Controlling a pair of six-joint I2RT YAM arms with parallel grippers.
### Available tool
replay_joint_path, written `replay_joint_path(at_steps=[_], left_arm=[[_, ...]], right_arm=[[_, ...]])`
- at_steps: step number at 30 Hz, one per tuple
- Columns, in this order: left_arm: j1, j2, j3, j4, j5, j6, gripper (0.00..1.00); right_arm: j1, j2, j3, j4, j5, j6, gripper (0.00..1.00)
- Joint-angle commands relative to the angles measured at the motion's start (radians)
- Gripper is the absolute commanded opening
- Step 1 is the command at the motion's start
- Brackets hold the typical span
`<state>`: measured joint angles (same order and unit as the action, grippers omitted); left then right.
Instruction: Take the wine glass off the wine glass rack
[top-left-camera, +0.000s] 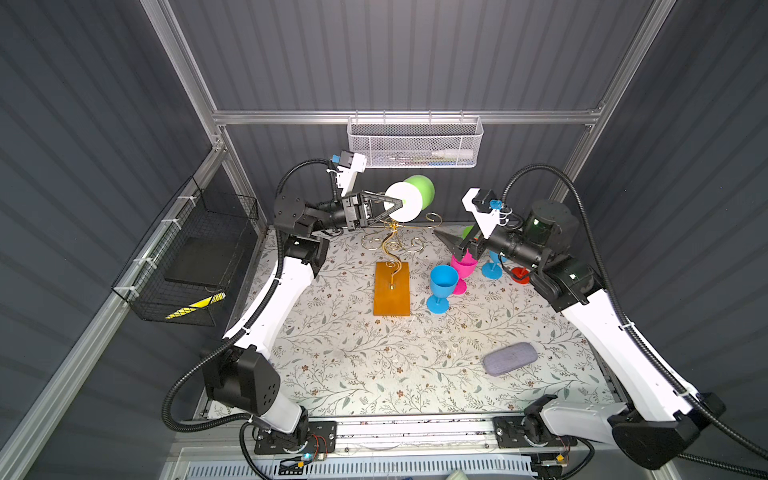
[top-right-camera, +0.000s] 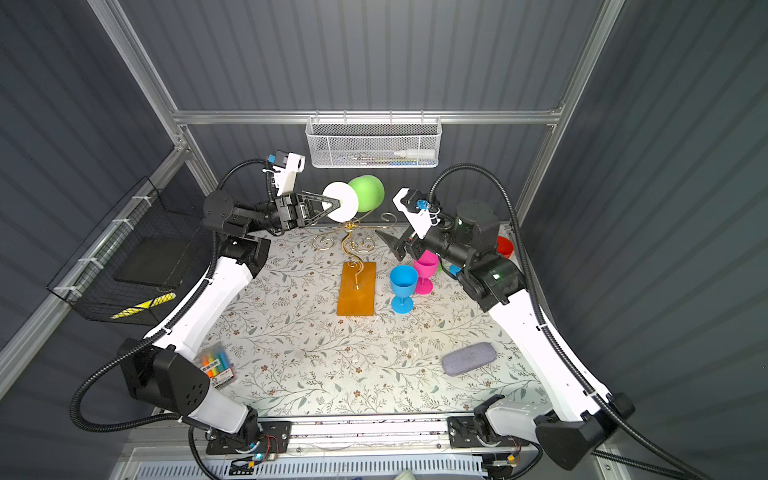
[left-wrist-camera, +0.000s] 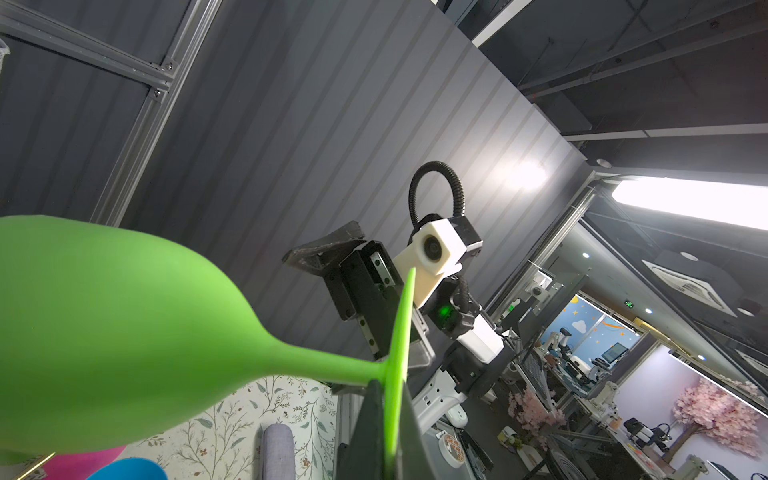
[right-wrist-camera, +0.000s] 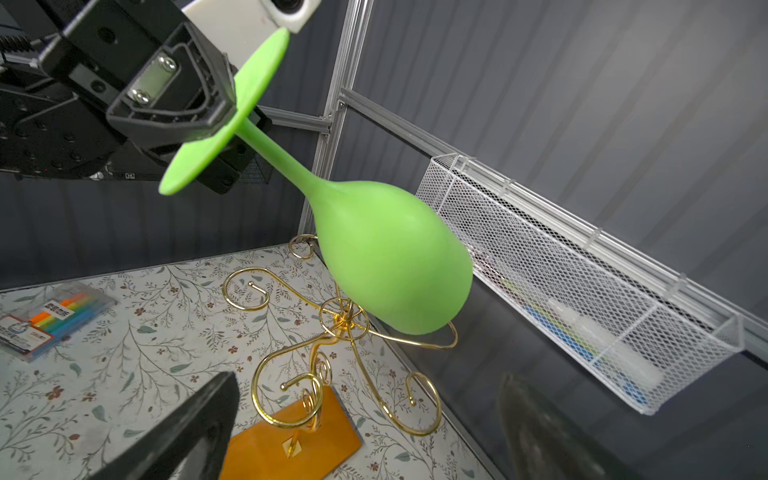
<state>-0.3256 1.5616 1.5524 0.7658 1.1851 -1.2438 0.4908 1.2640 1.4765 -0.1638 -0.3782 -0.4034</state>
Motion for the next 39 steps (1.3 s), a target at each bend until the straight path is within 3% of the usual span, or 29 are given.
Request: replay_joint_path(at_steps=[1,9,24,33,39], left_arm=[[-0.001,0.002,0.018,0.062,0.027,-0.054,0.0],[-0.001,0.0,0.015,0.112,0.031,-0.113,0.0],[-0.001,0.023,0.002,0.227,0.028,-0.223,0.0],[-0.001,0.052,0.011,0.383,0.02,-0.373,0.0],[-0.001,0.061,0.02,0.421,0.019,-0.405,0.0]], right_arm=[[0.007,0.012,-0.005,0.11,-0.043,-0.111,0.99],[0.02,0.108,0.037,0.181,-0.063,-0.167,0.99],[0.032,0.255,0.127,0.29,-0.035,-0.146,0.99],[0.043,0.306,0.169,0.269,-0.032,-0.143,0.99],[0.046,0.304,0.158,0.261,-0.027,-0.137,0.9]])
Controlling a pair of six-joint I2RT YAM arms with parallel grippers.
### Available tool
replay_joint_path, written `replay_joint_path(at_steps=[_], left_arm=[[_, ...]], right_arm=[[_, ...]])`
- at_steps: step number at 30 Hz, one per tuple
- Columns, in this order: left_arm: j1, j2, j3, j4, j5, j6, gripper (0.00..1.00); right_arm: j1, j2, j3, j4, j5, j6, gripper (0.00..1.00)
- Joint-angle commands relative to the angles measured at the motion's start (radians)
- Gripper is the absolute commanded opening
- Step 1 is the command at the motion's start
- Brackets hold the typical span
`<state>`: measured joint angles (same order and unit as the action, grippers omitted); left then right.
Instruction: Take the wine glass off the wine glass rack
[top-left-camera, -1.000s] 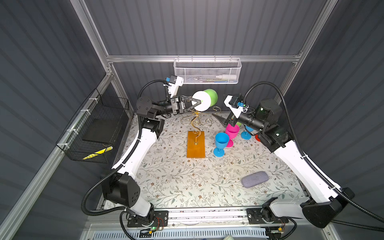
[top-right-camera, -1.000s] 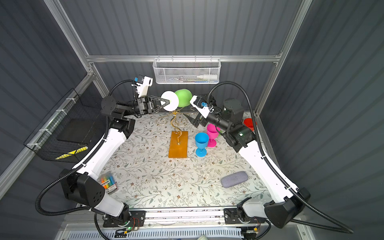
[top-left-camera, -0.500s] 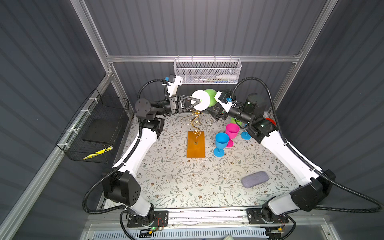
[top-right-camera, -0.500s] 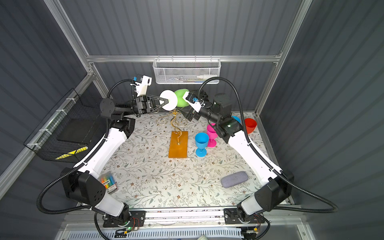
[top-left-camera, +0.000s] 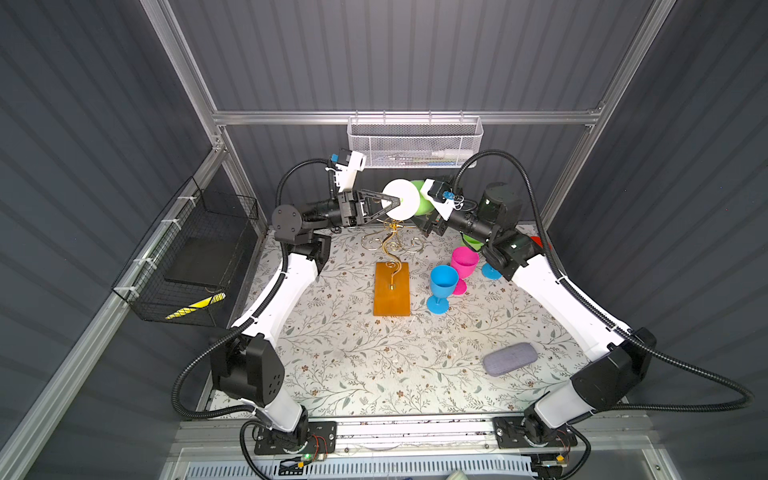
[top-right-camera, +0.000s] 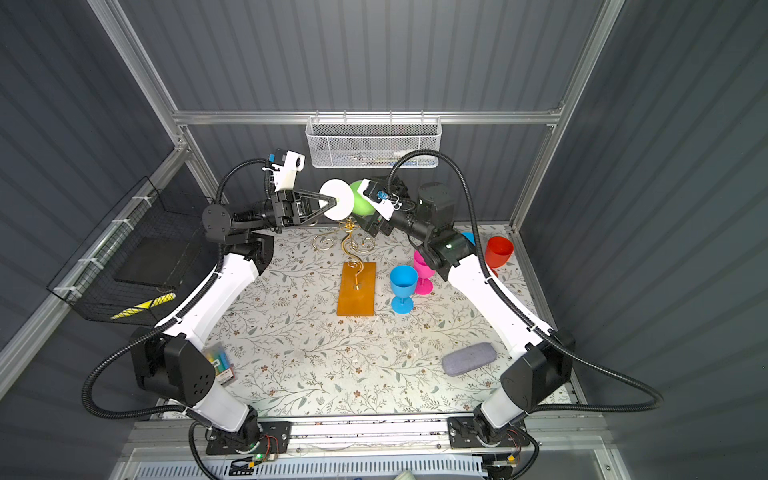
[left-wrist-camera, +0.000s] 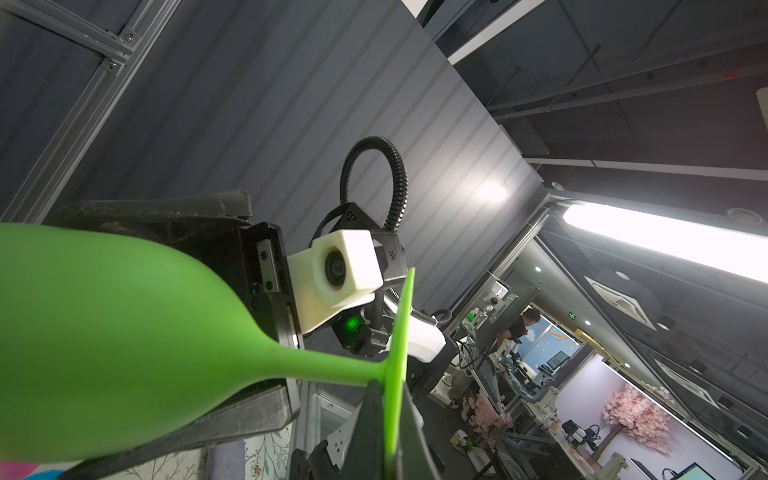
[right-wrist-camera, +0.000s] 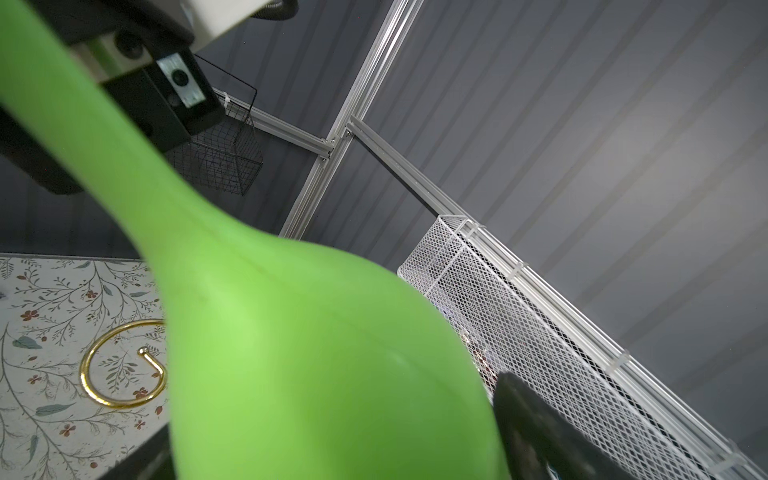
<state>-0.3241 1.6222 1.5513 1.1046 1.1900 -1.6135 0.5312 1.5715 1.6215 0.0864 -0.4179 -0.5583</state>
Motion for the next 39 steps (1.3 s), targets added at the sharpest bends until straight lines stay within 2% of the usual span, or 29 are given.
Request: replay_joint_path(at_steps=[1,5,8,10,14,16,18,20,22,25,27,29,32,39], left_arm=[[-0.003,0.001,0.021,0.083,0.013,-0.036,0.0],[-0.003,0.002,0.024,0.081,0.015,-0.036,0.0],[-0.003,0.001,0.029,0.079,0.017,-0.032,0.06],[-0.002,-0.001,0.03,0.073,0.019,-0.022,0.15],[0.0,-0.011,0.02,0.036,0.016,0.03,0.44],[0.004,-0.025,0.002,0.016,-0.001,0.073,0.53],[0.005,-0.041,-0.014,-0.027,-0.014,0.149,0.56],[0.006,-0.066,-0.03,-0.108,-0.03,0.248,0.59],[0.005,-0.097,-0.044,-0.241,-0.056,0.396,0.6],[0.005,-0.163,-0.053,-0.544,-0.143,0.719,0.63],[0.001,-0.216,-0.055,-0.779,-0.272,0.999,0.66],[-0.013,-0.26,-0.082,-0.88,-0.403,1.193,0.67],[-0.029,-0.297,-0.171,-0.865,-0.528,1.365,0.68],[-0.113,-0.321,-0.287,-0.772,-0.652,1.742,0.63]], right_arm=[[0.005,-0.006,0.011,0.01,0.014,0.019,0.88],[0.007,-0.014,0.008,0.003,0.016,0.029,0.82],[0.012,-0.025,0.001,0.003,0.019,0.033,0.78],[0.016,-0.033,-0.005,-0.001,0.02,0.031,0.76],[0.022,-0.052,-0.013,-0.029,0.035,0.044,0.73],[0.024,-0.069,-0.014,-0.069,0.04,0.069,0.7],[0.027,-0.094,-0.032,-0.091,0.052,0.087,0.67],[0.03,-0.127,-0.065,-0.106,0.071,0.107,0.66],[0.032,-0.16,-0.083,-0.143,0.13,0.132,0.65],[0.033,-0.204,-0.077,-0.246,0.169,0.172,0.63],[0.037,-0.221,-0.037,-0.35,0.197,0.207,0.61],[0.047,-0.243,-0.006,-0.452,0.22,0.242,0.59],[0.062,-0.28,0.013,-0.58,0.223,0.291,0.58],[0.079,-0.275,0.091,-0.803,0.208,0.408,0.55]])
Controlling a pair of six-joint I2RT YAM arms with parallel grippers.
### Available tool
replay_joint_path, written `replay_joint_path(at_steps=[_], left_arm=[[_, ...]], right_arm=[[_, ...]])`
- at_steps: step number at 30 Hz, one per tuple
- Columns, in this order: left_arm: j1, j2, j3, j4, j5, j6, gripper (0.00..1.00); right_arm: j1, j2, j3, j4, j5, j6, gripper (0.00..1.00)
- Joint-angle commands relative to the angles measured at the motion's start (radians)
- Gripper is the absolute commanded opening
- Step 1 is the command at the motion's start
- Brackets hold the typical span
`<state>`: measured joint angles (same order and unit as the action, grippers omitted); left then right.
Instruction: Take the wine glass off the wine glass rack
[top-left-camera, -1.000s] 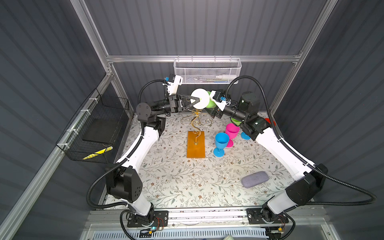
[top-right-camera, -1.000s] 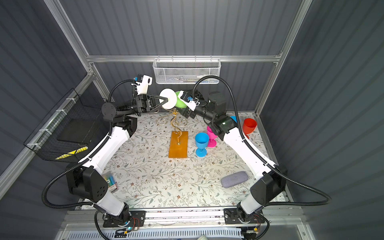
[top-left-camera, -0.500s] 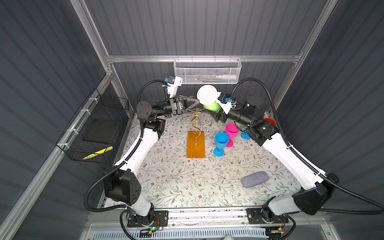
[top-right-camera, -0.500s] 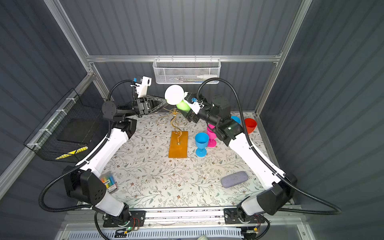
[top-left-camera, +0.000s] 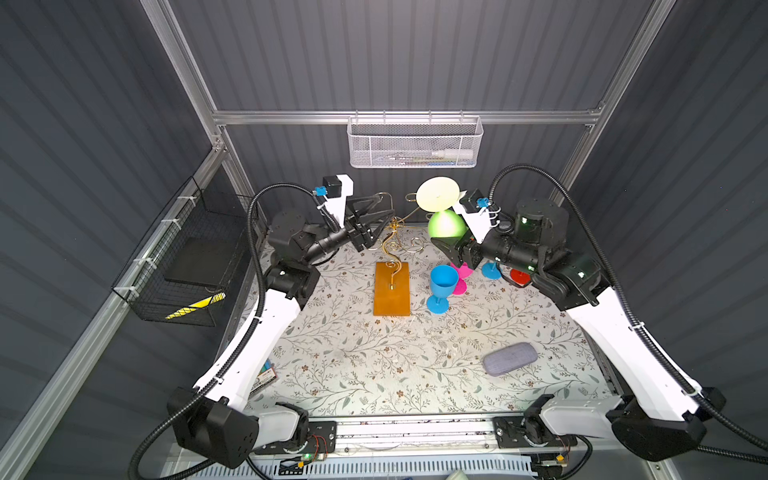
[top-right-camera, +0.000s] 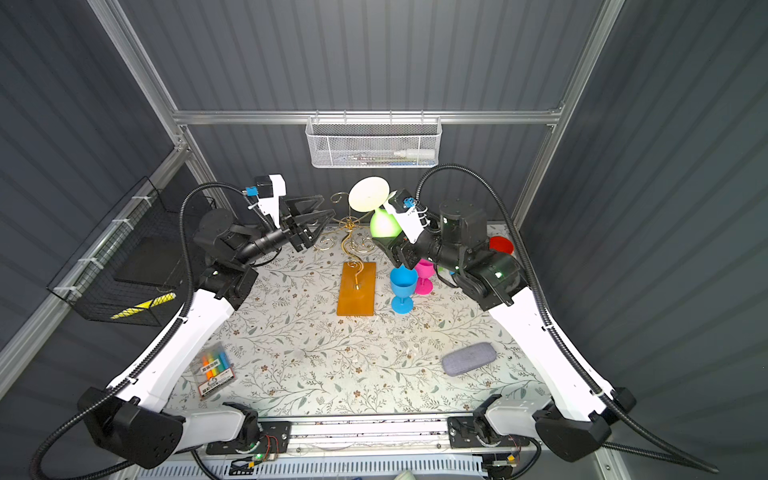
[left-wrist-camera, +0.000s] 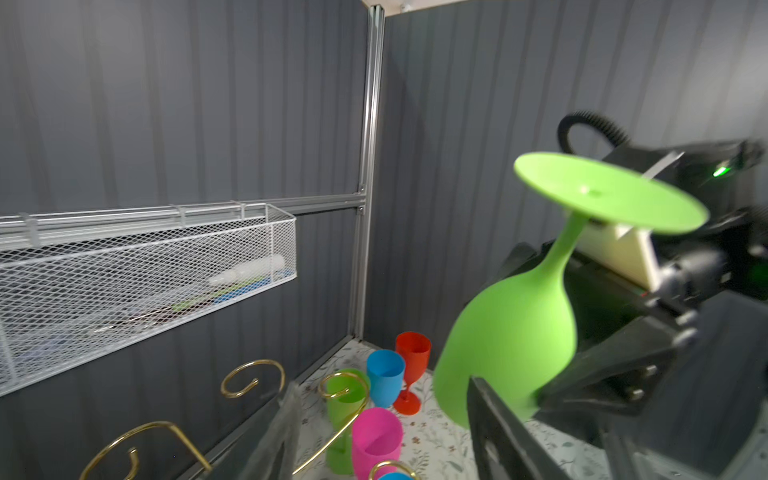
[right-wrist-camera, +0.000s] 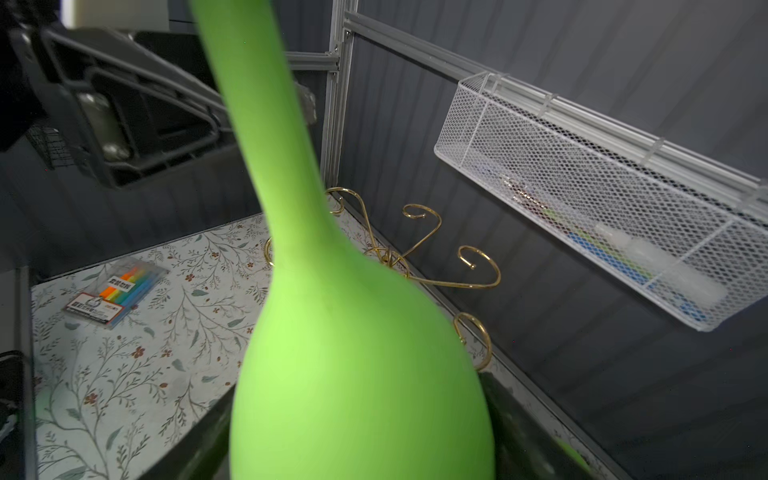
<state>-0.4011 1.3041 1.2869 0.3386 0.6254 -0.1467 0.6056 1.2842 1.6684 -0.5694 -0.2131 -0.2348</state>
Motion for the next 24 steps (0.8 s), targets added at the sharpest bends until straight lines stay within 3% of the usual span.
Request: replay_joint_path(at_steps=[1,3,9,24], left_arm=[[-0.049,-0.004,-0.026,-0.006,-0.096,0.32,0.63],[-0.068,-0.011,-0.038,0.008,-0.111,0.399,0.62],[-0.074,-0.037,-0.086,0.1,-0.117,0.482,0.59],[-0.088,-0.03,-0.097,0.169,-0.083,0.516,0.54]], right_arm=[[0.007,0.022,0.061,-0.174,0.0,0.099,0.55],[0.011,0.042,0.091,-0.234,-0.01,0.116,0.54],[0.018,0.075,0.118,-0.29,-0.015,0.154,0.53],[0.058,0.192,0.21,-0.39,-0.048,0.199,0.5]])
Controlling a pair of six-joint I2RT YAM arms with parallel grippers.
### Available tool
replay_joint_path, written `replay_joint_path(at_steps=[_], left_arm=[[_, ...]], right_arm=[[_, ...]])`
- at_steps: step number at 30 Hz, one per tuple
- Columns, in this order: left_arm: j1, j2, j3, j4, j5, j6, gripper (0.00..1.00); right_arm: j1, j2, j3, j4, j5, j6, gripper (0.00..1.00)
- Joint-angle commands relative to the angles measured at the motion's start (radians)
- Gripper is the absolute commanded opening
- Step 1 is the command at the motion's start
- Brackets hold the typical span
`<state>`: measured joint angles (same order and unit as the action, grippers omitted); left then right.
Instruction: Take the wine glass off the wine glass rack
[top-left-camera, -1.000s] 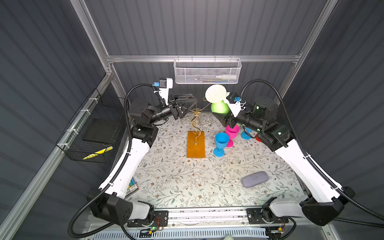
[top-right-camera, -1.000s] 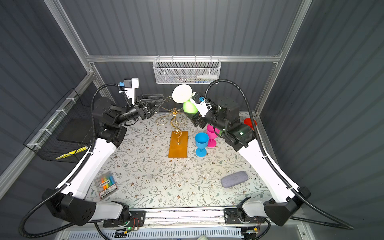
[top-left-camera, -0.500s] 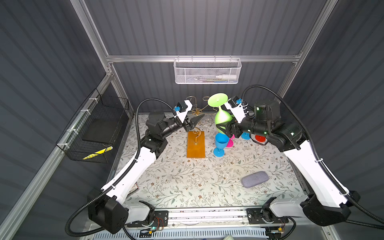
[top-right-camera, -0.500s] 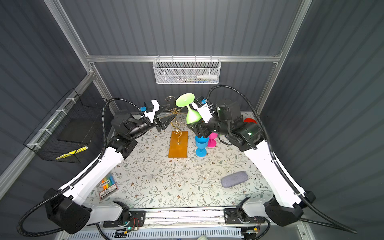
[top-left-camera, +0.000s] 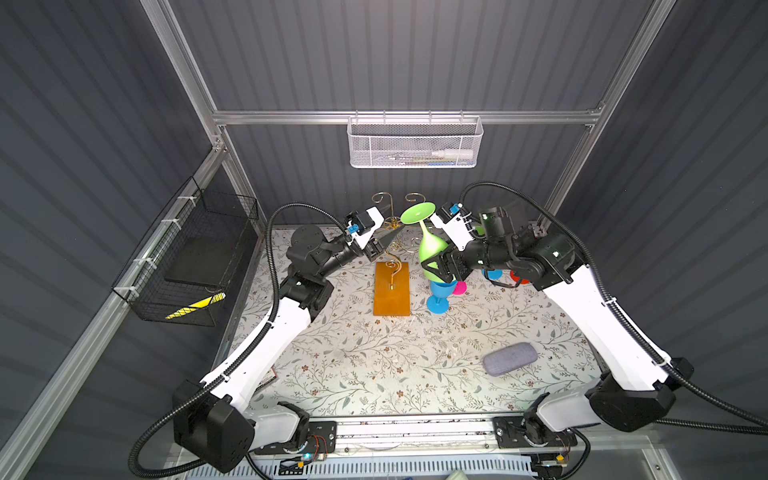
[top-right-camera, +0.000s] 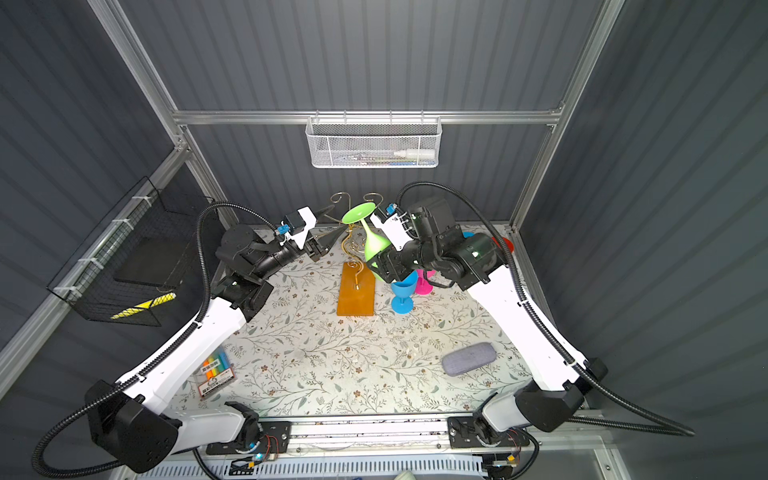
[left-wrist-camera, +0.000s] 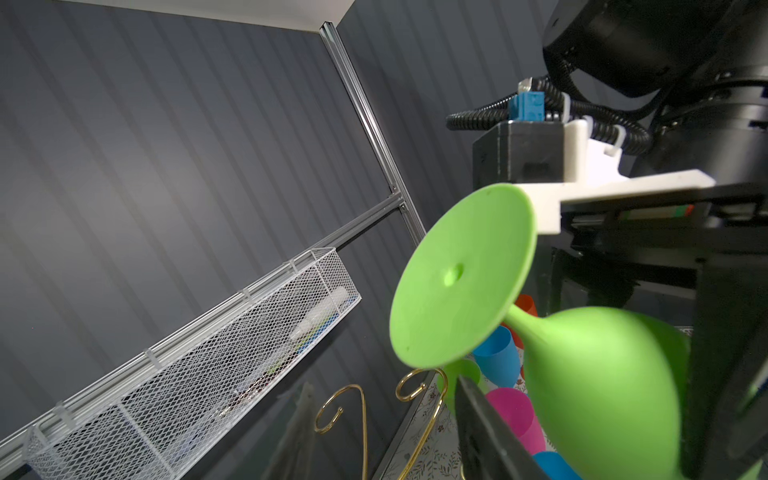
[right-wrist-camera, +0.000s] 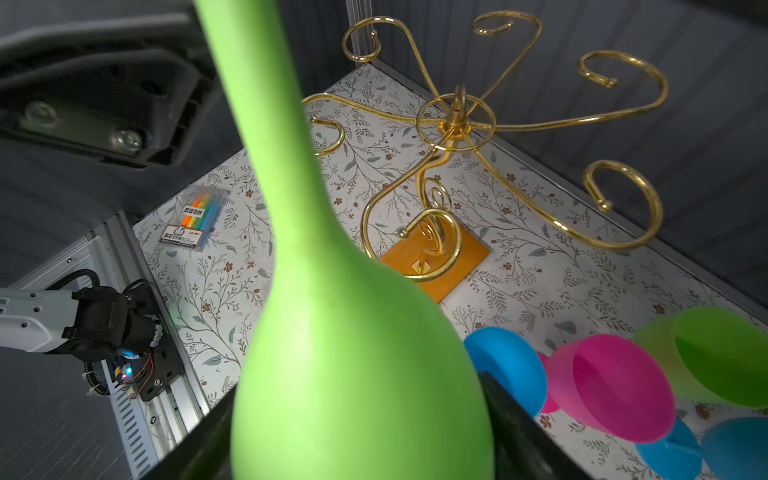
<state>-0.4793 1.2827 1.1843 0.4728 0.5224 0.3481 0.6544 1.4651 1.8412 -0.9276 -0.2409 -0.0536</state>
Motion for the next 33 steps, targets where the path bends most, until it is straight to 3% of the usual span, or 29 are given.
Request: replay_joint_path(at_steps=[1,13,23,28,33], left_arm=[[-0.011,-0.008,0.006,0.032,0.025,0.023,0.54],[-0.02,0.009,0.022,0.02,0.047,0.012,0.46],[-0.021,0.002,0.031,-0.001,0.038,0.005,0.16],[-0.02,-0.014,0.018,-0.003,0.001,-0.006,0.0],[-0.021,-0.048,-0.029,0.014,-0.114,-0.085,0.0]], right_arm=[[0.012,0.015,0.04,-0.032,-0.023,0.017,0.5],[0.037,0.079,0.096,-0.09,-0.034,0.023,0.49],[0.042,0.086,0.103,-0.082,-0.031,0.026,0.56],[0.042,0.066,0.082,-0.049,-0.031,0.036,0.68],[0.038,-0.005,-0.012,0.062,0.011,0.053,0.93]])
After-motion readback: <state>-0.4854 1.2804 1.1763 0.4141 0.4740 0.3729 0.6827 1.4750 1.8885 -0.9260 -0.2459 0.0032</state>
